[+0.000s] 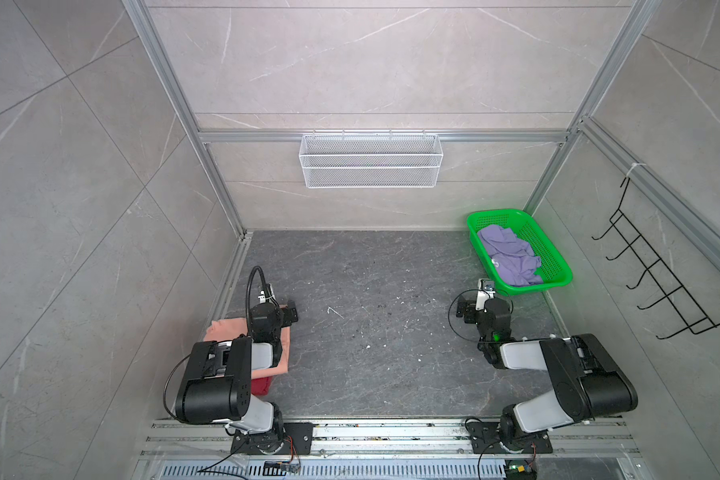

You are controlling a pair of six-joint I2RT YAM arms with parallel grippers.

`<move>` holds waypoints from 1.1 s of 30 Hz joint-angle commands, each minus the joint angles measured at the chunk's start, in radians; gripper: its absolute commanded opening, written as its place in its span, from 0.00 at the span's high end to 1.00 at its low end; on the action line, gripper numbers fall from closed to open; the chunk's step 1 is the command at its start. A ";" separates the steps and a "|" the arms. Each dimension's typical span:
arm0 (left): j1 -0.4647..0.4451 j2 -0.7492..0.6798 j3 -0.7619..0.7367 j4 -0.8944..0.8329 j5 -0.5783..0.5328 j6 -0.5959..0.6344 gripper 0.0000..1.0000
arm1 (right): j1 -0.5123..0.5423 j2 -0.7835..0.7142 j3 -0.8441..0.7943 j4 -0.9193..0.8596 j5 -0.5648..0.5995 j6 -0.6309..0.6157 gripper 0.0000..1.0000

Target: Fold and stack the t-shirts

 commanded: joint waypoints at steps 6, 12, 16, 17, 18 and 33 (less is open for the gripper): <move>-0.001 -0.001 0.022 0.034 0.041 0.035 0.00 | -0.005 -0.001 0.013 0.019 -0.033 -0.003 0.00; -0.001 -0.001 0.024 0.032 0.039 0.035 0.00 | -0.006 -0.001 0.014 0.018 -0.033 -0.004 0.01; -0.001 -0.001 0.025 0.031 0.039 0.036 0.00 | -0.006 0.001 0.014 0.018 -0.033 -0.003 0.00; -0.001 -0.001 0.025 0.032 0.040 0.035 0.00 | -0.005 0.000 0.013 0.018 -0.033 -0.004 0.00; -0.001 -0.001 0.025 0.032 0.039 0.035 0.00 | -0.005 0.000 0.014 0.018 -0.033 -0.003 0.00; -0.001 0.004 0.031 0.023 0.043 0.033 0.00 | -0.005 0.004 0.020 0.007 -0.040 0.001 0.00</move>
